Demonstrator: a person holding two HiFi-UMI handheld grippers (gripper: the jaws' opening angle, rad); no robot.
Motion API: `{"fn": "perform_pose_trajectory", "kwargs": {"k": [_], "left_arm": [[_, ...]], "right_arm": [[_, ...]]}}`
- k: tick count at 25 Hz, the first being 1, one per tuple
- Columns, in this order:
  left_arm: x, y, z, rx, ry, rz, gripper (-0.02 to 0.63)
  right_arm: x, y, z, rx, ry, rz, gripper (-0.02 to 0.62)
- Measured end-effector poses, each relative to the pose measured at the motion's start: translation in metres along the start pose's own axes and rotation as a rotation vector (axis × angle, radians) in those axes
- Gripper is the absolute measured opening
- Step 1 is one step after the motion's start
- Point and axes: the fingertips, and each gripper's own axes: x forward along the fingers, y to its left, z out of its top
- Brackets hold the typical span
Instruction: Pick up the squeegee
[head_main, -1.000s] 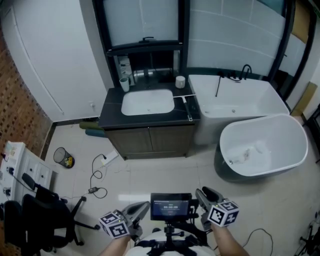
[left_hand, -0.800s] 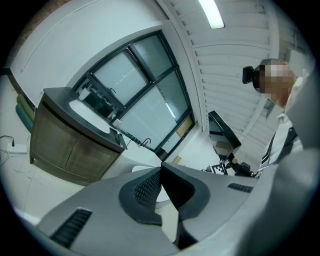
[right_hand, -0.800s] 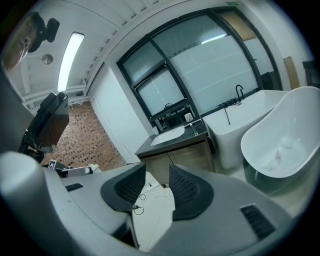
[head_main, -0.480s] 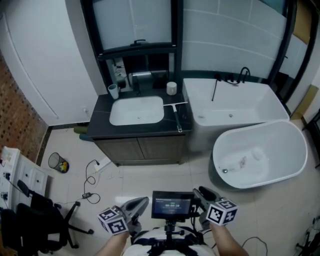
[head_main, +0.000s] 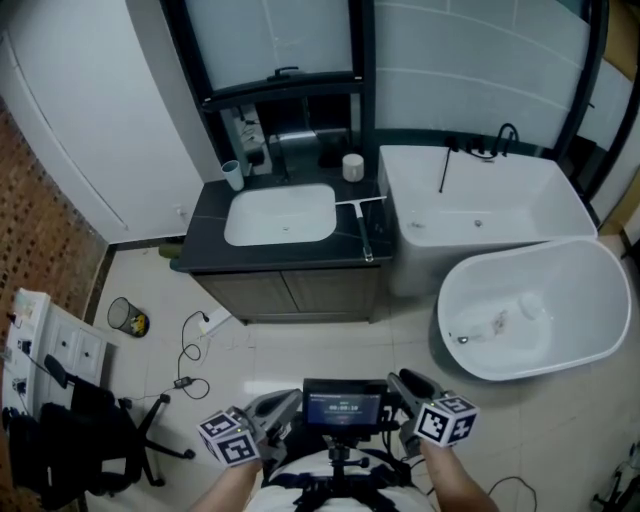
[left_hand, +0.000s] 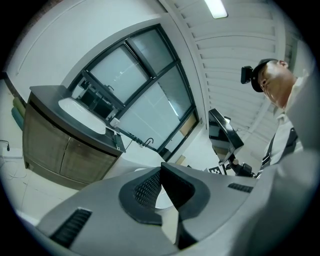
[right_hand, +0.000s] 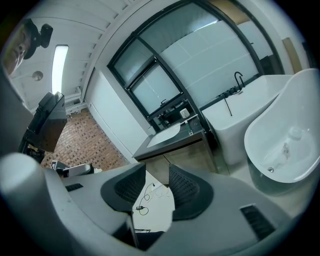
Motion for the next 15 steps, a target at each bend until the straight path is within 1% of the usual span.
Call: {"fn": "perform_pose_trajectory", "kwargs": {"k": [4, 9, 15], "left_arm": [[0.005, 0.014, 0.005, -0.006, 0.01, 0.005, -0.006], [0.021, 0.037, 0.017, -0.033, 0.028, -0.032, -0.006], [0.043, 0.075, 0.056, -0.025, 0.045, -0.068, -0.006]], "right_arm": [[0.012, -0.003, 0.007, 0.0, 0.009, -0.004, 0.151], [0.032, -0.012, 0.018, 0.018, -0.008, -0.043, 0.152], [0.07, -0.011, 0.038, 0.033, -0.003, -0.068, 0.151]]}}
